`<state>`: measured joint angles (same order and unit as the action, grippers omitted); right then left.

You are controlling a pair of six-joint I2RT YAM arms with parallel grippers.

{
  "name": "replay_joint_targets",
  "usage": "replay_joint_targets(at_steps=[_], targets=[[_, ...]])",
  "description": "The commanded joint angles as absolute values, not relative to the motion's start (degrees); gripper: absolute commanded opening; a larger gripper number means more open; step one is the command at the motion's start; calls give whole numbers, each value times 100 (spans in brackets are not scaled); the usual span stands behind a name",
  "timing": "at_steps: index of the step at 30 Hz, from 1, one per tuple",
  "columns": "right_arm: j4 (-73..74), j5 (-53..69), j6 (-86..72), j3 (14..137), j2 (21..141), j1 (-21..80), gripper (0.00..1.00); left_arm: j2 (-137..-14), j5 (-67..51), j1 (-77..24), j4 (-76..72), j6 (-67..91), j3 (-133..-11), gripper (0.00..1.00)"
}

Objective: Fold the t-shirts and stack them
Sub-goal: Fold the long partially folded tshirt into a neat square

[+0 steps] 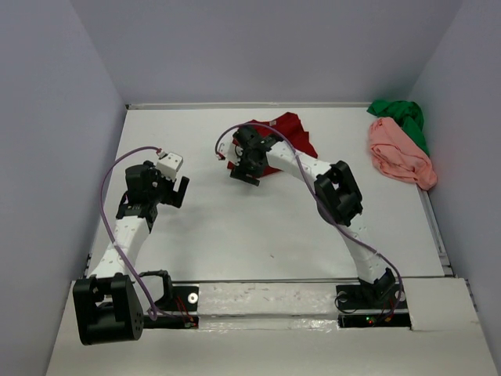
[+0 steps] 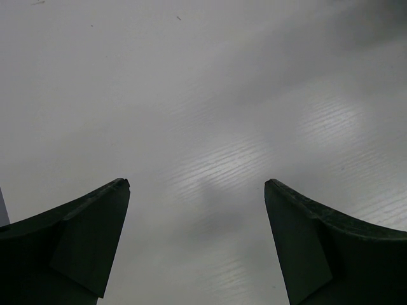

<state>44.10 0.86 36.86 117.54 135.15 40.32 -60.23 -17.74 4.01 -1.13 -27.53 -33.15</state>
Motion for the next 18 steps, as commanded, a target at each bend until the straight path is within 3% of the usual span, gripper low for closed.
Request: replay_joint_targets(at_steps=[1, 7, 12, 14, 16, 18], targets=[[4368, 9, 3736, 11821, 13280, 4219, 77, -5941, -1784, 439, -334, -2698, -3559, 99], [4360, -219, 3762, 11663, 13333, 4271, 77, -5959, -1802, 431, -299, -2707, -3551, 99], [4158, -536, 3814, 11461, 13614, 4271, 70, -6082, -1854, 439, -211, -2725, -3595, 99], [4149, -536, 3814, 11461, 13684, 4271, 60, -6108, -1872, 440, -167, -2725, -3630, 99], [4122, -562, 3788, 11435, 13746, 4271, 28, -6100, -1924, 448, -158, -2716, -3639, 99], [4113, -606, 3771, 11469, 13764, 4271, 12, -6100, -1942, 448, -158, -2707, -3639, 99]])
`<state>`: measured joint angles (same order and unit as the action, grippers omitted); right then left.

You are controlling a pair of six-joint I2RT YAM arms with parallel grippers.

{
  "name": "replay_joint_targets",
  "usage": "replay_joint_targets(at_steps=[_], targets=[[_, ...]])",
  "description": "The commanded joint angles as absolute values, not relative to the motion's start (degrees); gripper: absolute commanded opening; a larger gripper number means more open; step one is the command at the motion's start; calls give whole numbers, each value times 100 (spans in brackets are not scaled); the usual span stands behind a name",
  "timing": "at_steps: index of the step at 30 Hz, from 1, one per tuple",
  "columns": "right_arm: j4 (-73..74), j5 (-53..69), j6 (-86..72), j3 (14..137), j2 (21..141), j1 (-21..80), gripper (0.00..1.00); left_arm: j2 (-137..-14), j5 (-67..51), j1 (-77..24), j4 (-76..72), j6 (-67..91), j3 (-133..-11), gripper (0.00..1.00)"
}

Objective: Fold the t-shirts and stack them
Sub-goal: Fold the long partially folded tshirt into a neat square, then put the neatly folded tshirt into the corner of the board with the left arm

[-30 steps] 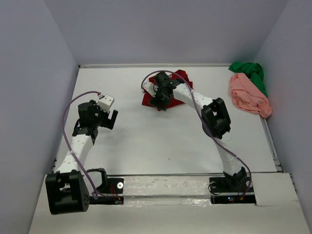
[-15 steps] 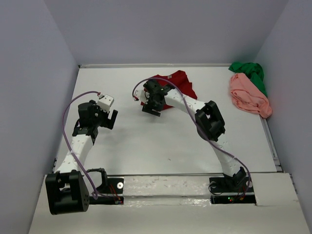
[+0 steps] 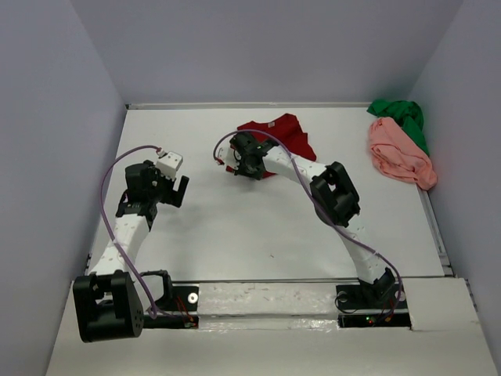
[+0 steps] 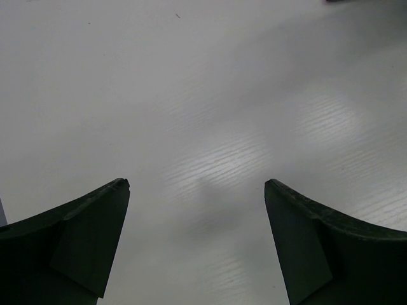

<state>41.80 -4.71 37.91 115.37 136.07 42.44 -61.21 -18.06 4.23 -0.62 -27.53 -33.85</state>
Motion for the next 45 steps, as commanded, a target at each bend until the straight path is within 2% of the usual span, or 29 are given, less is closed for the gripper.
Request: replay_joint_targets(at_steps=[1, 7, 9, 13, 18, 31, 40, 45], targets=[[4113, -667, 3744, 11478, 13772, 4271, 0, -6126, -1960, 448, -158, -2690, -3647, 99], [4113, -844, 3622, 11601, 13571, 4271, 0, -6521, -2477, 439, -167, -2453, -3962, 99], [4113, -835, 3560, 11610, 13369, 4271, 0, -6898, -2986, 448, -150, -2146, -4130, 99], [4104, -712, 3384, 11584, 12991, 4271, 0, -8291, -4863, 439, -124, -1662, -4936, 99], [4078, -712, 3270, 11321, 12543, 4271, 0, -9833, -5721, 413, -158, -749, -6063, 98], [4034, -712, 3155, 10986, 12313, 4271, 0, -11487, -6108, 35, -2661, 2266, -6205, 94], [4227, -589, 3103, 11268, 12559, 4271, 0, -12111, -5643, -738, -3936, 3805, -6196, 93], [4254, -571, 3103, 11206, 12524, 4271, 0, -12401, -5221, -1036, -4060, 4218, -6363, 91]])
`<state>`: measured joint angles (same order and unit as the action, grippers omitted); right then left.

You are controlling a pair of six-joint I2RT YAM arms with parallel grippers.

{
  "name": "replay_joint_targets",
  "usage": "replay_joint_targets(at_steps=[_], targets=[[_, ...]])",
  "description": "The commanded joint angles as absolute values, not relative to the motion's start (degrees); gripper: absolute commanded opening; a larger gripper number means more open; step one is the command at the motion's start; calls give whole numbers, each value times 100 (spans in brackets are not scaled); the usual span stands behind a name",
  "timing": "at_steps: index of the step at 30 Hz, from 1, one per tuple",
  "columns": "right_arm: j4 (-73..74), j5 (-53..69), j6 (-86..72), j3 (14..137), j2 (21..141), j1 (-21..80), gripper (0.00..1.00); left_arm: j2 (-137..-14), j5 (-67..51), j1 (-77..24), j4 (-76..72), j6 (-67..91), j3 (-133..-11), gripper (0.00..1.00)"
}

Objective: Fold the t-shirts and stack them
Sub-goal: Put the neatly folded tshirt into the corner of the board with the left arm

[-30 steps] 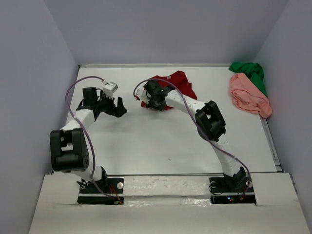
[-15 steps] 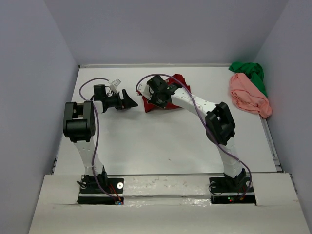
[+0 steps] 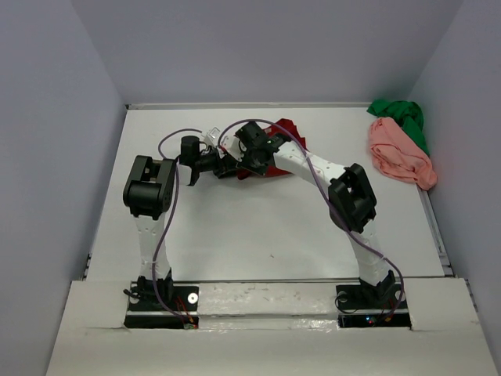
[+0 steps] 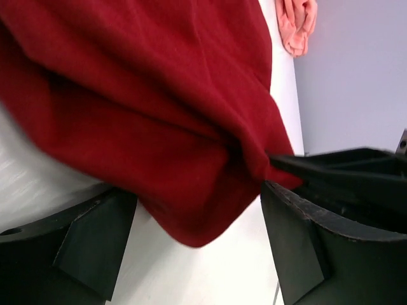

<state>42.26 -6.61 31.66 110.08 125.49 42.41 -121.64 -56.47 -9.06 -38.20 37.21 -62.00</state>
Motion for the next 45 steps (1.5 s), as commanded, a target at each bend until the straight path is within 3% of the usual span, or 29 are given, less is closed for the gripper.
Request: replay_joint_targets(at_steps=[1, 20, 28, 29, 32, 33, 36, 38, 42, 43, 44, 45], targets=[[4254, -571, 3111, 11206, 12516, 4271, 0, -12445, -5177, -1063, -4104, 4262, -6398, 91], [4289, -527, 3155, 10986, 12340, 4271, 0, -12893, -4631, -1265, -4737, 5291, -6767, 89], [4412, -475, 3129, 11136, 12401, 4271, 0, -13183, -4693, -1599, -4825, 5388, -6969, 79], [4412, -492, 3129, 11118, 12401, 4324, 0, -13218, -4728, -1608, -4825, 5414, -7005, 75], [4412, -492, 3146, 11109, 12392, 4324, 0, -13254, -4764, -1652, -4878, 5449, -7022, 50], [4412, -501, 3146, 11127, 12401, 4324, 0, -13254, -4781, -1652, -4878, 5458, -7022, 34], [4421, -518, 3155, 11145, 12436, 4376, 0, -13237, -4842, -1652, -4939, 5467, -6988, 5], [4421, -527, 3173, 11153, 12445, 4377, 0, -13158, -4887, -1626, -5071, 5458, -6900, 0], [4421, -545, 3190, 11145, 12437, 4377, 0, -12912, -4896, -1512, -5080, 5170, -6803, 0], [4456, -536, 3190, 11145, 12437, 4377, 6, -12850, -4878, -1477, -4932, 5081, -6785, 0], [4534, -527, 3217, 11162, 12437, 4377, 35, -12728, -4878, -1381, -4896, 4967, -6768, 0], [4561, -519, 3217, 11171, 12419, 4429, 51, -12666, -4895, -1328, -4835, 4896, -6768, 0]])
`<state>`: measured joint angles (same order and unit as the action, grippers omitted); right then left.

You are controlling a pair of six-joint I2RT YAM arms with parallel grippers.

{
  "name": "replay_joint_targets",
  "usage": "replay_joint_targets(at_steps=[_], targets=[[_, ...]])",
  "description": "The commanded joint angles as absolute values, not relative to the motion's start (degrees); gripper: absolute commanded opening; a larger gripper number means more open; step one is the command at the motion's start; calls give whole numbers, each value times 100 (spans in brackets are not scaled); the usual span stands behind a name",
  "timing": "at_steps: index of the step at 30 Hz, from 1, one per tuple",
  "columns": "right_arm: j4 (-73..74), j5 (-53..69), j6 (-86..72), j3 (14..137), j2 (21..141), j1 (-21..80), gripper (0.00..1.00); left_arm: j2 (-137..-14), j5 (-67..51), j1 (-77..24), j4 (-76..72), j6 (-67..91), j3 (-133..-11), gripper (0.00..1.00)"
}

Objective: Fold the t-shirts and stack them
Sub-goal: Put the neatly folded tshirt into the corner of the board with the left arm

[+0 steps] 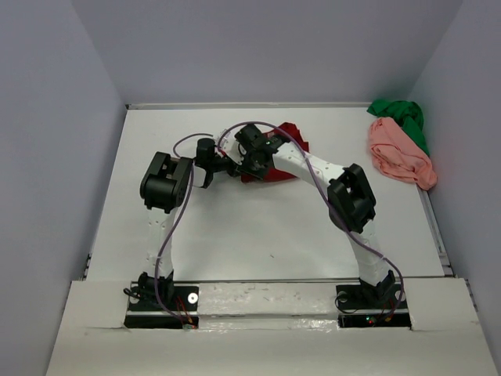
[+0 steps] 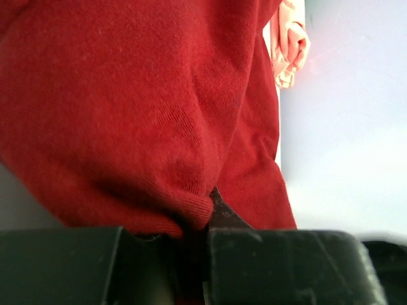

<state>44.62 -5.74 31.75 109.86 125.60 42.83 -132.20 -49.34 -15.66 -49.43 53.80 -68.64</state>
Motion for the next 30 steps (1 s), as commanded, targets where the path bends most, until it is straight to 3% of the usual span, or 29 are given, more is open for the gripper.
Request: replay_joint_targets(at_steps=[1, 2, 3, 8, 13, 20, 30], targets=[[4596, -475, 3182, 11180, 12375, 4430, 65, -12613, -4913, -1275, -4756, 4826, -6768, 0], [4640, -396, 3138, 11171, 12314, 4430, 86, -12499, -4930, -1214, -4529, 4712, -6802, 0], [4693, -291, 3129, 11145, 12122, 4430, 99, -12446, -4931, -1143, -4370, 4580, -6838, 0], [5089, 588, 3155, 10864, 11217, 4430, 100, -12165, -5299, -520, -3552, 3789, -6996, 0], [4703, 27, 3287, 9951, 10390, 4080, 100, -11866, -5449, -44, -2035, 2263, -7364, 0], [4553, -105, 3164, 8739, 9661, 3156, 100, -11628, -4879, 587, 1437, -806, -8436, 0], [4193, -88, 2971, 7594, 9035, 2892, 100, -11970, -3841, 1862, 3840, -2723, -9623, 0]])
